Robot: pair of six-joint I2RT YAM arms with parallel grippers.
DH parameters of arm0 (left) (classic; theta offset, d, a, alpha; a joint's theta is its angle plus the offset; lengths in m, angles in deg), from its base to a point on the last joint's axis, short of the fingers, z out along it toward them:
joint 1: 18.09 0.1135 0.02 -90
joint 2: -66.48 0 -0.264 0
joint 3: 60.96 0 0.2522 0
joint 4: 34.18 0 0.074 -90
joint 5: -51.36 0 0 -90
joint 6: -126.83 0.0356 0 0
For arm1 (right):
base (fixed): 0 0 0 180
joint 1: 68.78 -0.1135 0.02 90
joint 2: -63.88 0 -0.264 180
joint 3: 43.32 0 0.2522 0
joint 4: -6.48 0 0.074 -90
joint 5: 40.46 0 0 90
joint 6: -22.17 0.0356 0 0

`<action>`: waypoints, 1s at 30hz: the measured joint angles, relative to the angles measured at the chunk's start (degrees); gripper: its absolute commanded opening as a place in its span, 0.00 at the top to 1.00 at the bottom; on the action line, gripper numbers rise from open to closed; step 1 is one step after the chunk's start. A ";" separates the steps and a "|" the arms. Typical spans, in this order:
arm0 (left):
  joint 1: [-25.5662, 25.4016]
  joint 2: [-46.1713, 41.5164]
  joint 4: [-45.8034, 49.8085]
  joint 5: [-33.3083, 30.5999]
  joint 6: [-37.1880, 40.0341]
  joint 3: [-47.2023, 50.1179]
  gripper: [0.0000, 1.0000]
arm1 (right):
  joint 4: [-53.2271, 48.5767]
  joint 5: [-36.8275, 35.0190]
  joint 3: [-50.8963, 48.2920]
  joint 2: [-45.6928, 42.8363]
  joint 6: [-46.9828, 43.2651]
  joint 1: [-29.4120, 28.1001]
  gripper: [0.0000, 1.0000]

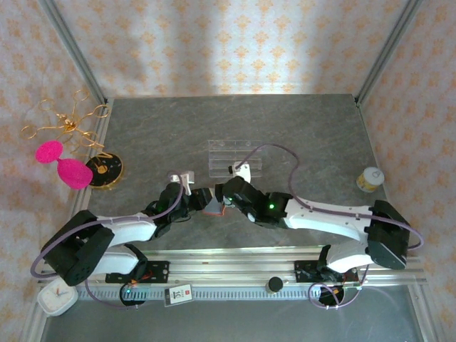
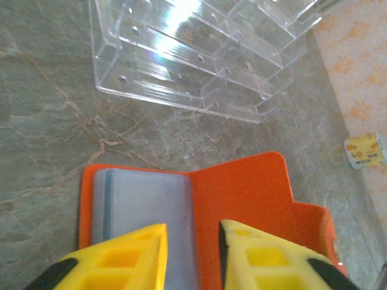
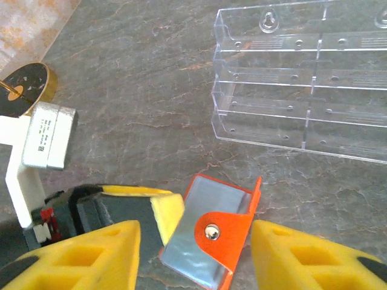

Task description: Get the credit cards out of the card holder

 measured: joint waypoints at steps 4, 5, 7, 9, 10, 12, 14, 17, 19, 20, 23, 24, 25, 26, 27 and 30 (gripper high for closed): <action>-2.54 3.50 -0.72 1.64 -0.35 -2.56 0.80 | -1.27 -0.37 -0.31 0.81 1.09 0.24 0.65; -3.72 4.20 -0.81 1.90 -0.39 -3.61 0.83 | -1.36 -0.37 -0.90 0.50 1.62 0.57 0.68; -5.75 5.35 -0.98 2.32 -0.46 -5.53 0.87 | -1.20 0.20 -3.15 -1.01 2.80 1.86 0.73; -7.48 6.84 -1.42 2.97 -0.55 -7.02 0.91 | -0.90 1.03 -6.36 -3.30 3.89 3.65 0.78; -8.17 7.85 -1.70 3.17 -0.57 -7.50 0.92 | -0.66 1.73 -8.00 -4.46 4.48 4.66 0.81; -9.31 10.45 -2.34 3.48 -0.87 -8.07 0.96 | 0.28 3.56 -10.69 -5.86 5.42 6.54 0.86; -10.05 14.01 -3.52 4.31 -1.29 -8.17 0.98 | 1.97 5.84 -12.63 -6.05 6.40 8.00 0.90; -10.12 18.64 -4.79 5.38 -2.38 -8.17 1.00 | 4.44 9.22 -14.60 -5.70 7.52 9.53 0.94; -10.10 20.04 -5.77 6.19 -2.71 -8.48 1.00 | 6.40 11.17 -15.19 -5.16 8.13 10.23 0.96; -10.12 20.26 -5.81 6.25 -2.73 -8.81 1.00 | 7.52 12.20 -15.32 -4.66 8.41 10.56 0.97; -10.10 20.33 -5.79 6.25 -2.75 -9.25 1.00 | 10.54 14.80 -15.43 -2.34 9.27 11.69 1.00; -10.12 20.31 -5.79 6.23 -2.73 -9.27 1.00 | 11.56 15.63 -15.50 -1.14 9.44 12.17 1.00; -10.12 20.20 -5.79 6.23 -2.73 -9.27 1.00 | 12.74 16.41 -15.72 0.37 9.70 12.68 1.00; -10.12 20.09 -5.77 6.23 -2.75 -9.27 1.00 | 13.86 17.22 -16.11 2.14 9.97 13.20 1.00; -10.12 19.85 -5.75 6.23 -2.75 -9.25 1.00 | 14.58 17.64 -16.50 3.63 10.14 13.57 1.00; -10.10 17.55 -5.51 5.99 -2.93 -8.61 0.97 | 16.06 18.49 -18.23 8.70 10.86 14.58 1.00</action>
